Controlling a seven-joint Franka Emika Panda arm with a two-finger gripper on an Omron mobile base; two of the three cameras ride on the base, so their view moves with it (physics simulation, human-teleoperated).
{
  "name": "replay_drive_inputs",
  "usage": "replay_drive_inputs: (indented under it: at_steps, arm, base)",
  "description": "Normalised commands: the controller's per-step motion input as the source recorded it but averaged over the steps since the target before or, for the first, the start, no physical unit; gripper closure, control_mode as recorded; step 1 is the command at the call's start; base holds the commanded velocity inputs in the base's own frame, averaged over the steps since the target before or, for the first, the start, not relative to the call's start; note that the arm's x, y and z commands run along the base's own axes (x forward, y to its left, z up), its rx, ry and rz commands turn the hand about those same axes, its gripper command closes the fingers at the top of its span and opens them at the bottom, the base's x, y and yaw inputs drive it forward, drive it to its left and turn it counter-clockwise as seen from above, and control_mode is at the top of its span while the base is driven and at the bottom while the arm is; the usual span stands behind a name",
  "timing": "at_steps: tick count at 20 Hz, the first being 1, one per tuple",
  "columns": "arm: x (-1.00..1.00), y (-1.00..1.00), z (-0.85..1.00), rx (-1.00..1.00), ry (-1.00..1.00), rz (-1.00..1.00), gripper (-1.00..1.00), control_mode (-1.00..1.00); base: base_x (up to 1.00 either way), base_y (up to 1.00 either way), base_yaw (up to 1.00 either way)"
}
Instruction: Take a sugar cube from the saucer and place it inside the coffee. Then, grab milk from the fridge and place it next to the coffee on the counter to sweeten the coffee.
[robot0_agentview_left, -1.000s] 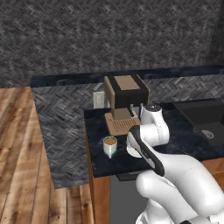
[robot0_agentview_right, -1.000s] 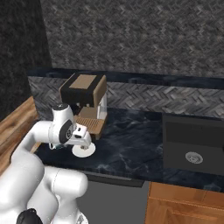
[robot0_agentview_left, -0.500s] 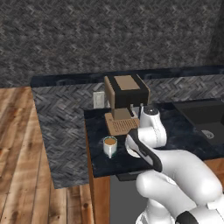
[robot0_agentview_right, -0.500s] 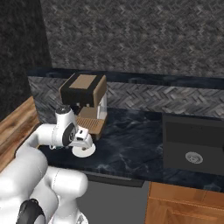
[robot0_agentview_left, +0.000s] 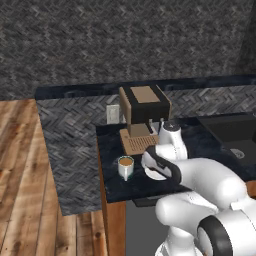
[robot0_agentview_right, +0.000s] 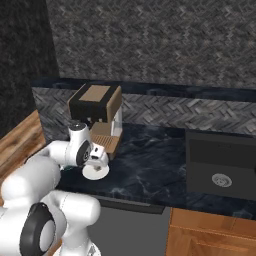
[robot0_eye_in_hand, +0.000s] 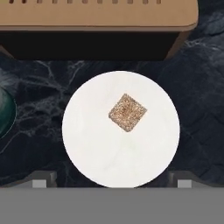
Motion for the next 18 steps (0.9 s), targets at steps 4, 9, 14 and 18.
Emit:
replay_drive_inputs:
  at_steps: [4,9,14,18]
  arm:
    - [0.24,0.00,-0.15,0.02,0.00,0.00,-1.00,-1.00]
    - [0.22,0.00,-0.17,0.01,0.00,0.00,-1.00,-1.00]
    - [0.23,0.00,-0.16,0.01,0.00,0.00,-1.00,-1.00]
    - [0.18,0.00,-0.18,0.01,0.00,0.00,-1.00,-1.00]
  base:
    - [0.00,0.00,0.00]
    - [0.00,0.00,0.00]
    - [0.00,0.00,0.00]
    - [0.00,0.00,0.00]
